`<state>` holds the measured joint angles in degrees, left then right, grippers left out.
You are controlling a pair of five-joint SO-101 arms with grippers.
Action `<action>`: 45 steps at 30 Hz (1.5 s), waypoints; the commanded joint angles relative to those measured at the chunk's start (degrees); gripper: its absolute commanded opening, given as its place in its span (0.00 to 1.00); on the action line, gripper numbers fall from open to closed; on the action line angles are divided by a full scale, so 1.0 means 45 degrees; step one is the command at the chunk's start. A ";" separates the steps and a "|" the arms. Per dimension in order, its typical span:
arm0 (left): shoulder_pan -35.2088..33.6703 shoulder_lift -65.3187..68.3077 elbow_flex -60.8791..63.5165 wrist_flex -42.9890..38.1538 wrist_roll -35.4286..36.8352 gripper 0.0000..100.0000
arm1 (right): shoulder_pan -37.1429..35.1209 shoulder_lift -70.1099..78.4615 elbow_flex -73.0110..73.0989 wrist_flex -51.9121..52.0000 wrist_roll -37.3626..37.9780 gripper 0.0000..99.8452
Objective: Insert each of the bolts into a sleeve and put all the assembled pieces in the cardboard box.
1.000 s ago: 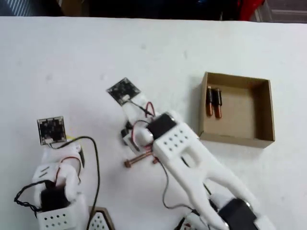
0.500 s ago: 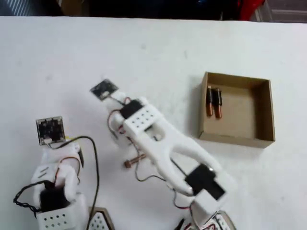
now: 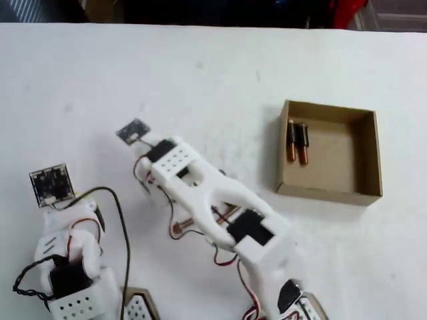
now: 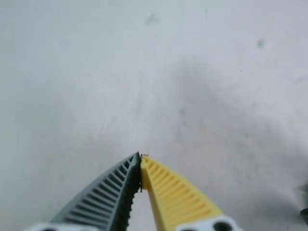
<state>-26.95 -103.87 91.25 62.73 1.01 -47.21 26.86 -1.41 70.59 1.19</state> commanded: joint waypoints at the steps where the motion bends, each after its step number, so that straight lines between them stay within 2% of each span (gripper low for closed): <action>1: -0.0166 -0.0088 -0.0664 -0.0430 -0.0078 0.02 | -0.0010 0.0166 -0.0527 -0.0166 -0.0137 0.18; 3: -0.0166 -0.0088 -0.0645 -0.0430 -0.0078 0.02 | 0.0029 0.0283 -0.0527 -0.0166 -0.0117 0.16; 8: -0.0166 -0.0088 -0.0625 -0.0430 -0.0078 0.02 | 0.0303 0.0225 -0.0527 -0.0166 -0.0098 0.03; 22: -0.0166 -0.0088 -0.0606 -0.0391 -0.0078 0.02 | 0.0713 -0.0107 -0.0527 -0.0049 -0.0098 0.05; 35: -0.0107 -0.0088 -0.0586 -0.0352 -0.0078 0.02 | 0.0791 -0.6535 -0.0469 0.2921 -0.0098 0.05; 45: 0.0107 -0.0088 -0.0195 -0.0664 -0.0078 0.02 | 0.3096 -1.0794 -0.0449 0.4444 -0.0078 0.05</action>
<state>-27.30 -103.87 91.25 62.46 1.01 -37.01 -14.55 -2.29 89.05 1.01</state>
